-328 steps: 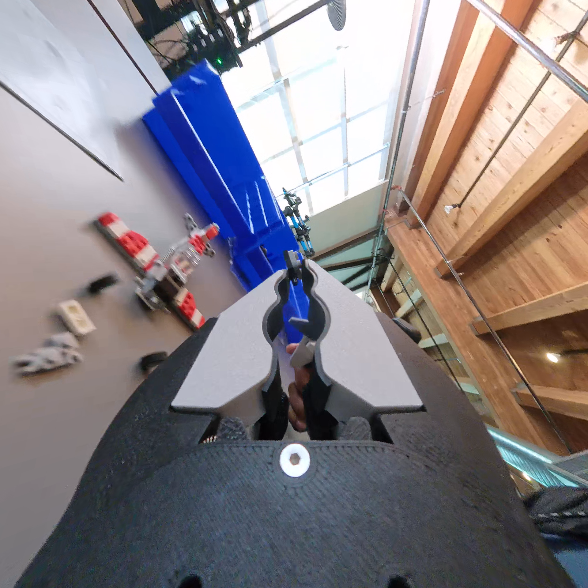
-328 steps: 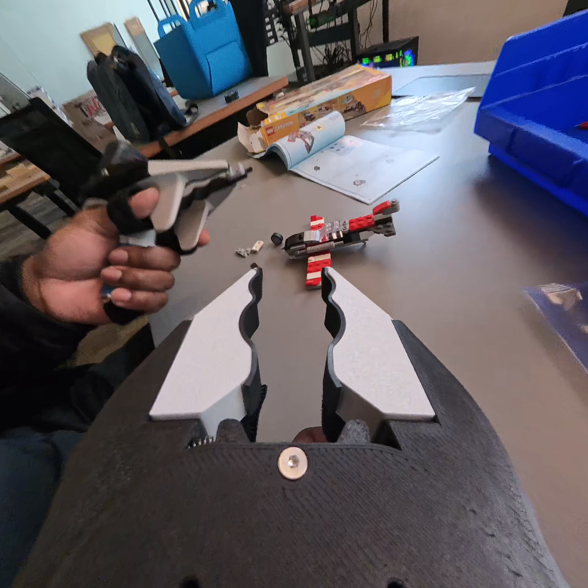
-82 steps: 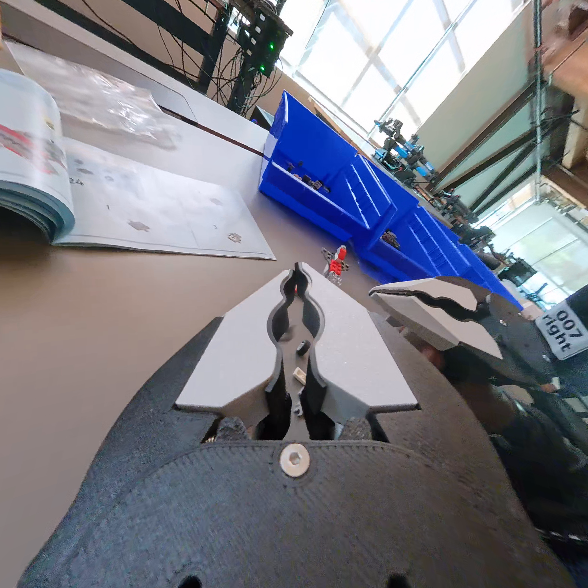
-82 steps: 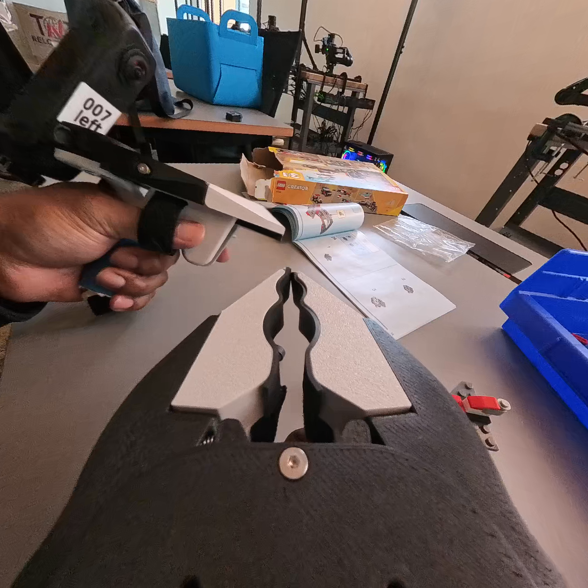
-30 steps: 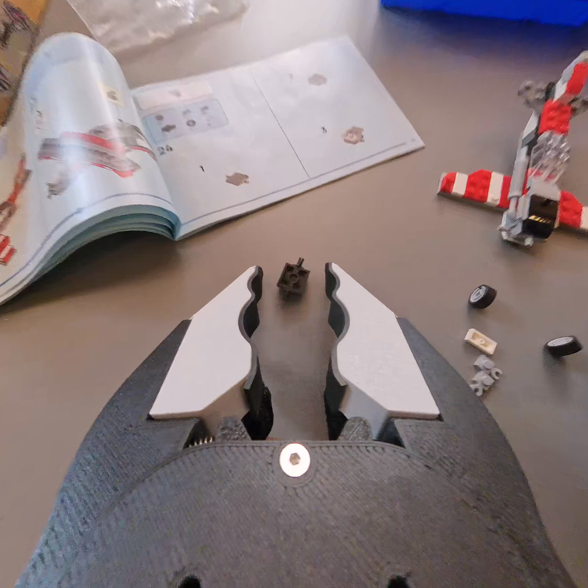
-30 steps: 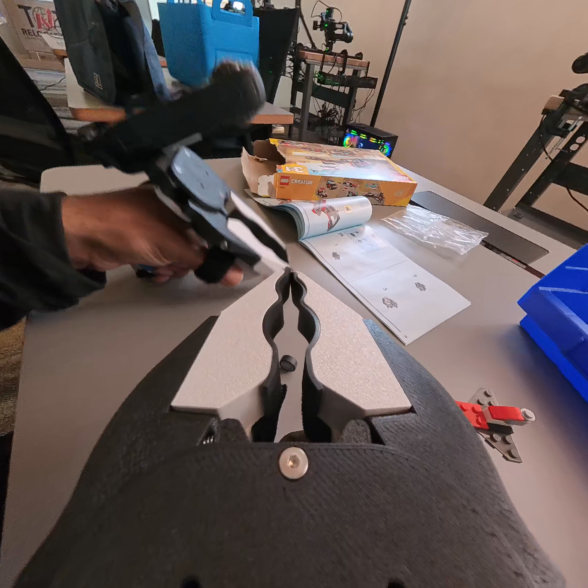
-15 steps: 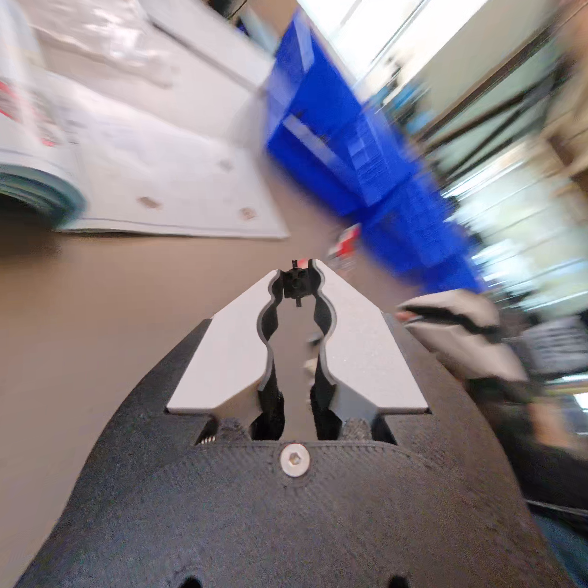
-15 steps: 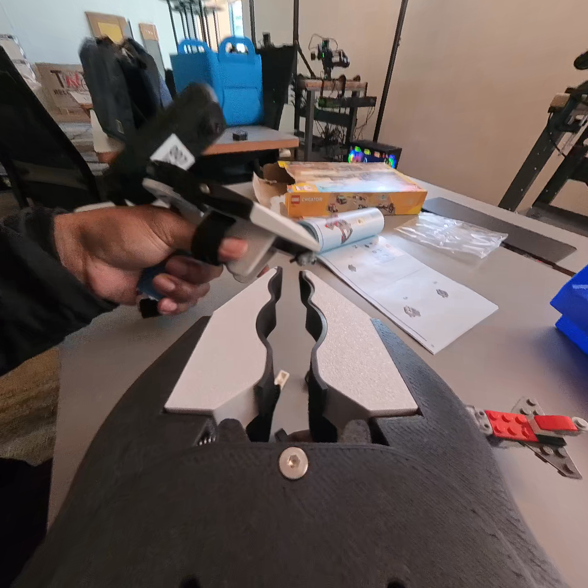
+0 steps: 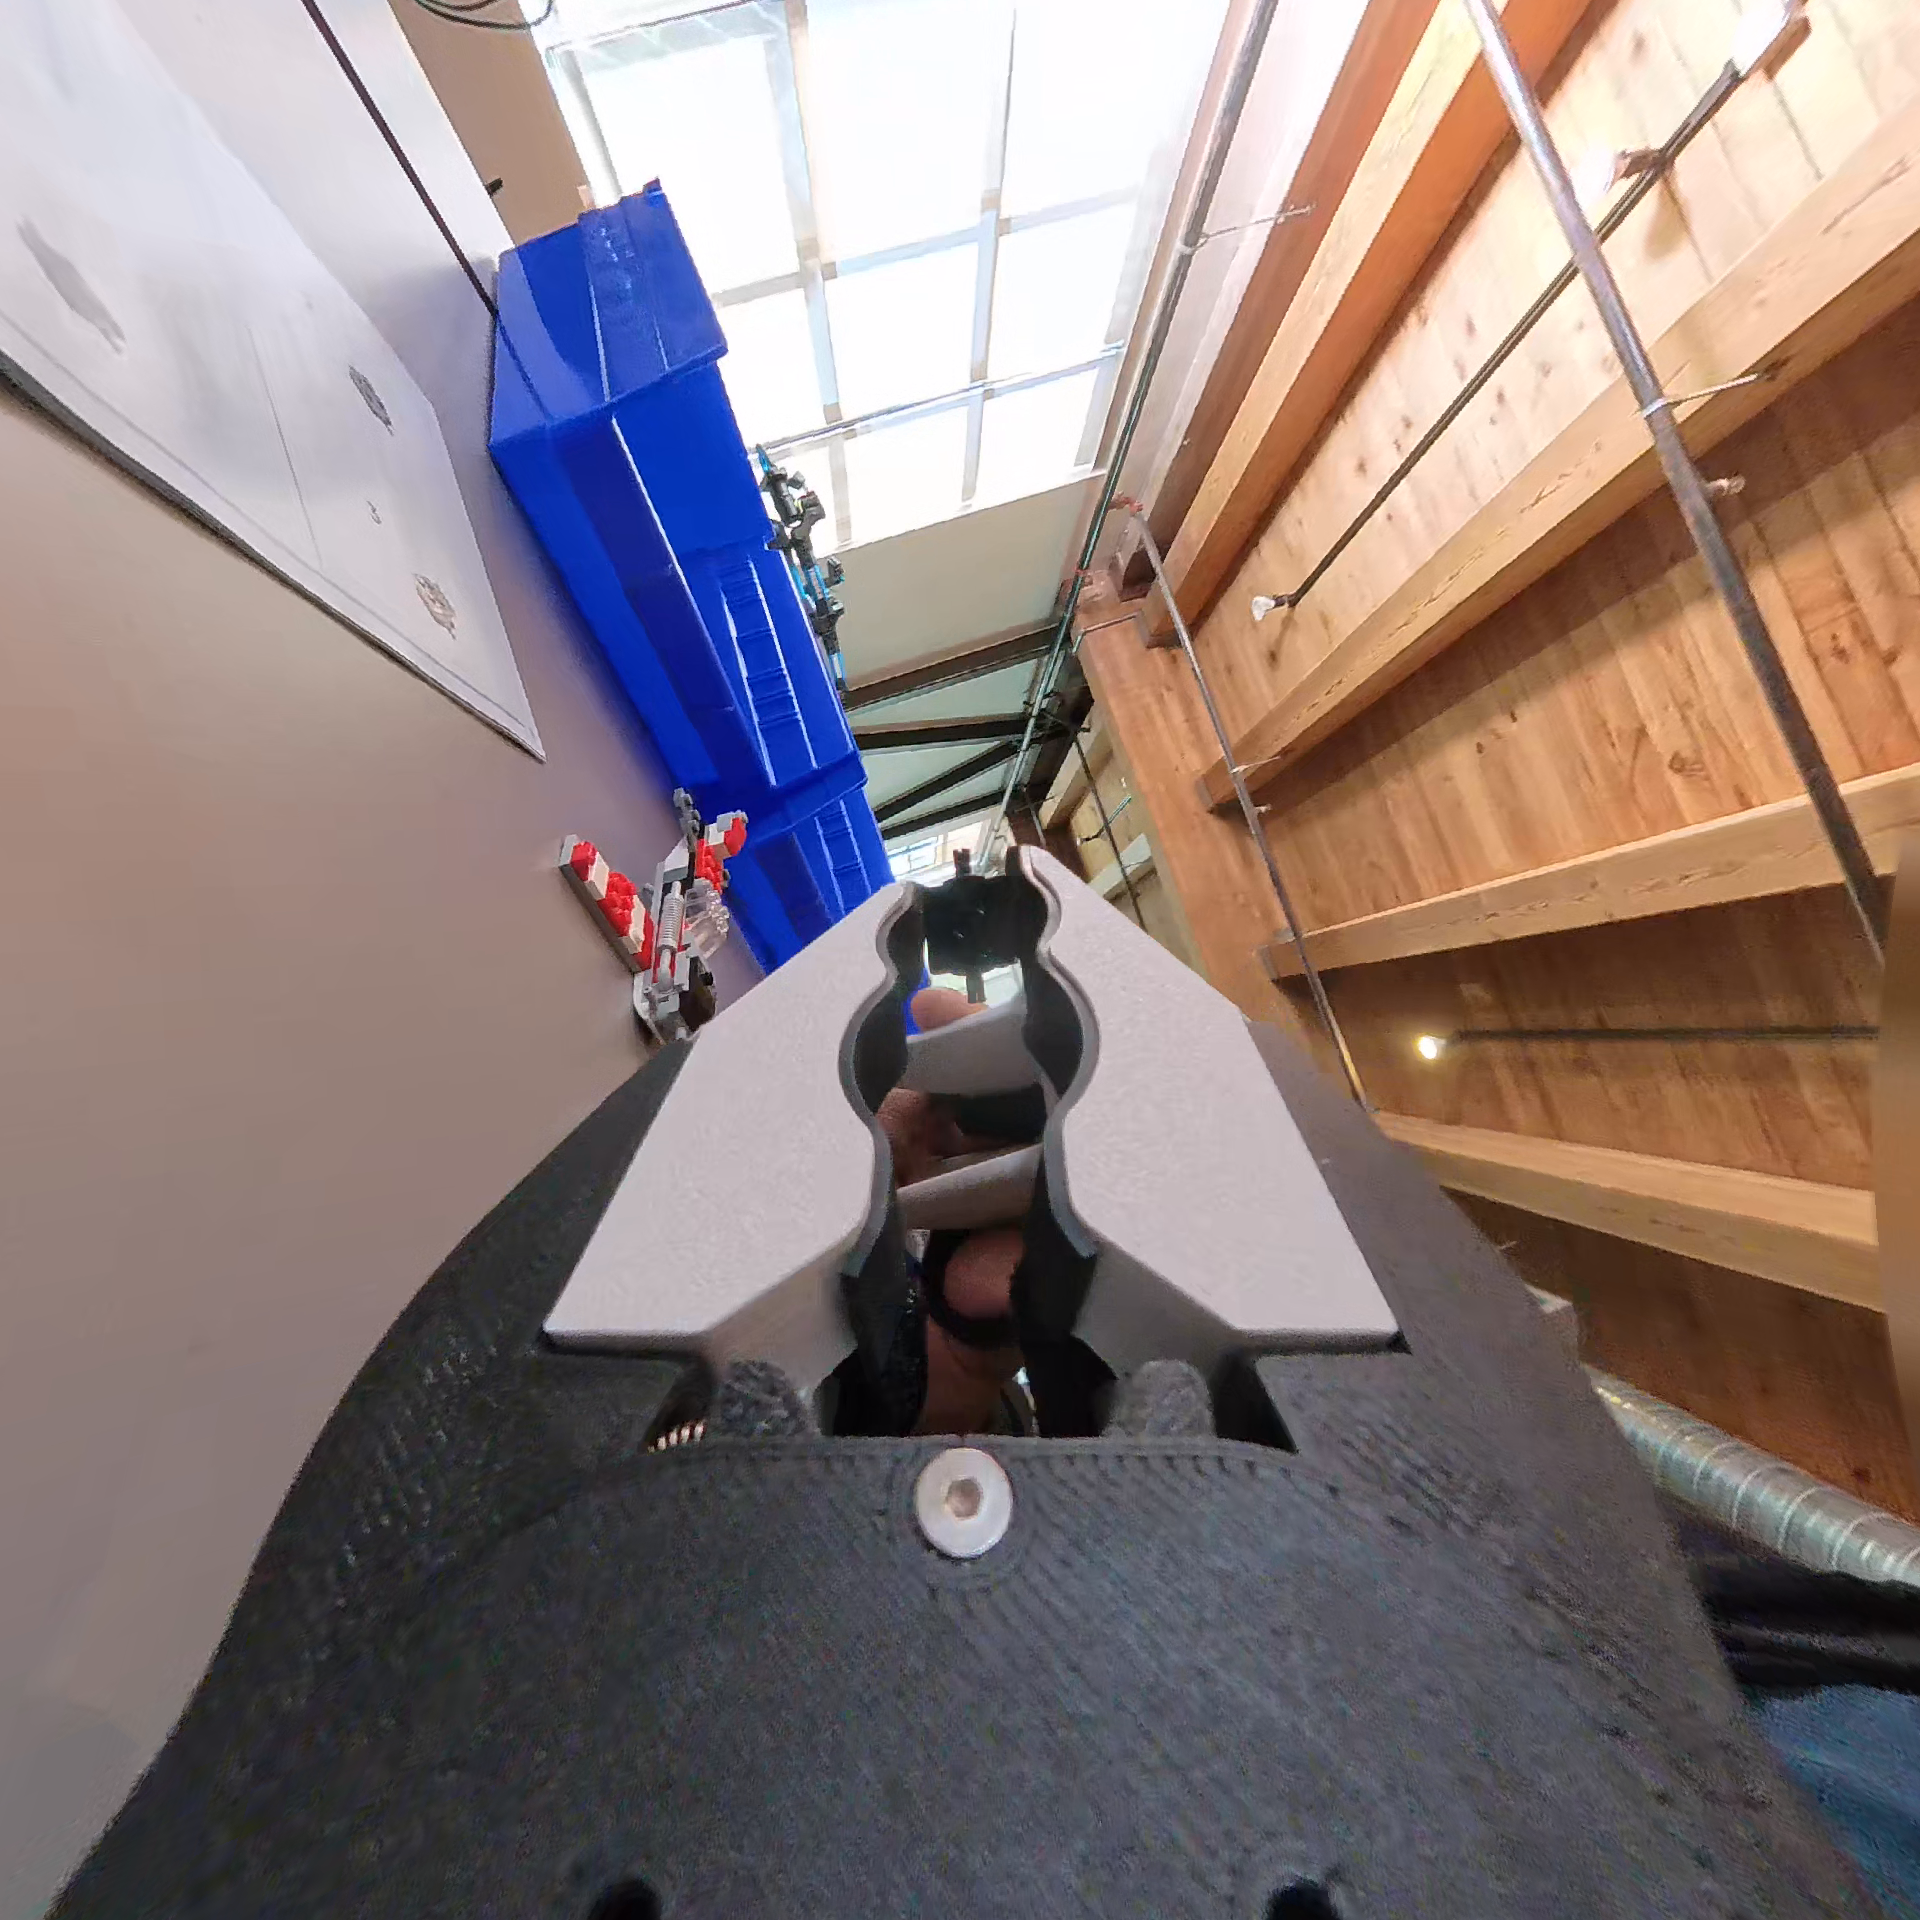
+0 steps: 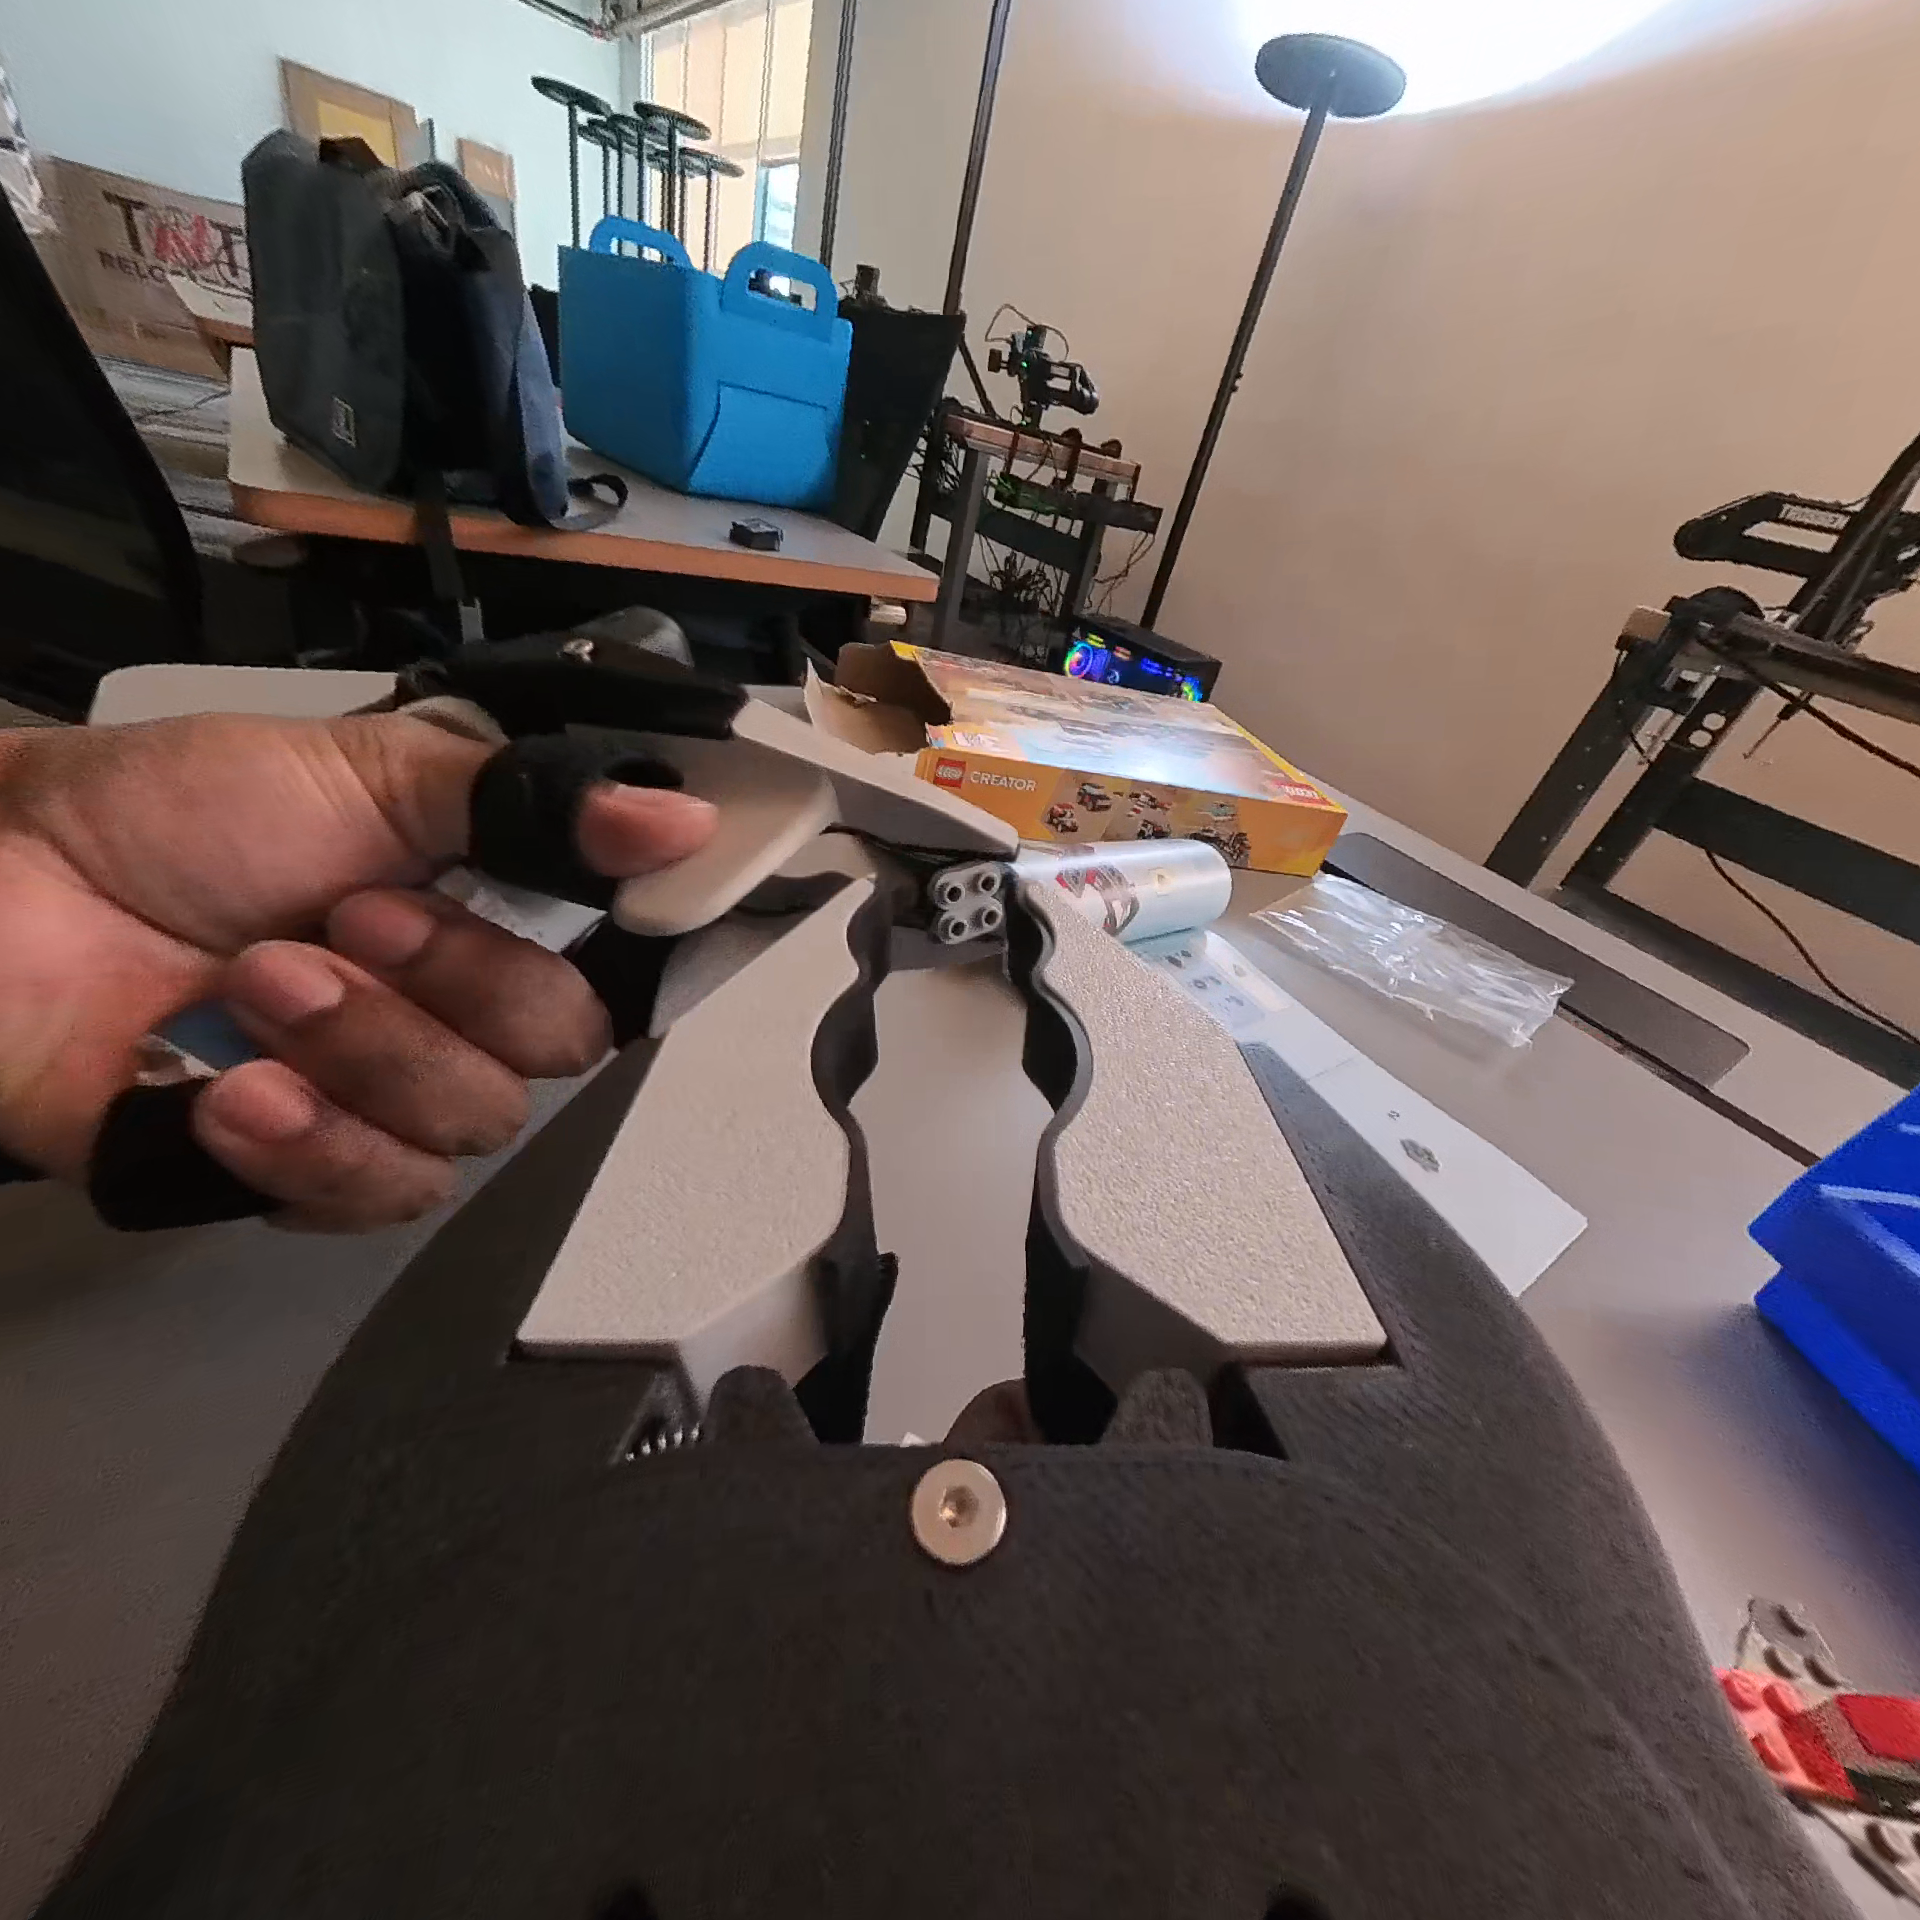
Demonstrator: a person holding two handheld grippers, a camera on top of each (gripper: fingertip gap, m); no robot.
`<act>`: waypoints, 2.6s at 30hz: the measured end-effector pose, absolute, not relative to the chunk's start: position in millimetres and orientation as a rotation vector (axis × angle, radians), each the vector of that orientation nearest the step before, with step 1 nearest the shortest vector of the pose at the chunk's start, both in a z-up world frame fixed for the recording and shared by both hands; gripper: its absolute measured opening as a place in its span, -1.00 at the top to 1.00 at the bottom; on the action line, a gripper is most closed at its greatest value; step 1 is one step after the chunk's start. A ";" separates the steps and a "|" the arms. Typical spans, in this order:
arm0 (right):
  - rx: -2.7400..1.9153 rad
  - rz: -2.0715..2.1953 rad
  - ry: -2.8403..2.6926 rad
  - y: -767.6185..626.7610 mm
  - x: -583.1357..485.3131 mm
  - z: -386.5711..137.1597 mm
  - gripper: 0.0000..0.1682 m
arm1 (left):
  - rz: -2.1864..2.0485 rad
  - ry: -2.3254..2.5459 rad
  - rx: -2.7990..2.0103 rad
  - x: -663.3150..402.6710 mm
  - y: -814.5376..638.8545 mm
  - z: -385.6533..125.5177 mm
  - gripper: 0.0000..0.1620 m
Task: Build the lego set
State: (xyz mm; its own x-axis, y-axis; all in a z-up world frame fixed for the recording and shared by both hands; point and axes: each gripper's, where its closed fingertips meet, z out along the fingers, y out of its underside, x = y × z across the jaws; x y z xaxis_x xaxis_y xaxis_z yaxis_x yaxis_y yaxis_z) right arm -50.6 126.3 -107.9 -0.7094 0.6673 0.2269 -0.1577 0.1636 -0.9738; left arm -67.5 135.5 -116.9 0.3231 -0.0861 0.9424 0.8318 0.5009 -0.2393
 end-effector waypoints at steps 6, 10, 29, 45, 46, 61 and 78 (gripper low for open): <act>-0.489 1.607 -1.772 132.6 -51.3 -108.0 0.75 | -0.687 -1.018 -0.958 -59.9 147.0 -115.2 0.78; -0.468 1.576 -1.756 136.7 -50.9 -108.3 0.76 | -0.705 -0.966 -0.993 -53.1 155.8 -111.0 0.78; -0.362 1.597 -1.779 141.5 -42.0 -110.1 0.79 | -0.712 -0.949 -1.030 -49.8 153.6 -112.6 0.78; -0.270 1.526 -1.771 138.3 -37.6 -112.8 0.79 | -0.672 -0.933 -1.156 -43.0 154.2 -118.1 0.78; -0.265 1.529 -1.772 137.7 -36.7 -112.7 0.80 | -0.670 -0.932 -1.164 -42.5 154.5 -118.9 0.78; -0.267 1.548 -1.790 137.2 -34.6 -113.4 0.82 | -0.663 -0.925 -1.186 -40.2 154.5 -119.3 0.78; -0.352 1.802 -1.796 142.8 -30.2 -102.9 0.83 | -0.705 -0.862 -1.122 -37.0 158.5 -106.3 0.80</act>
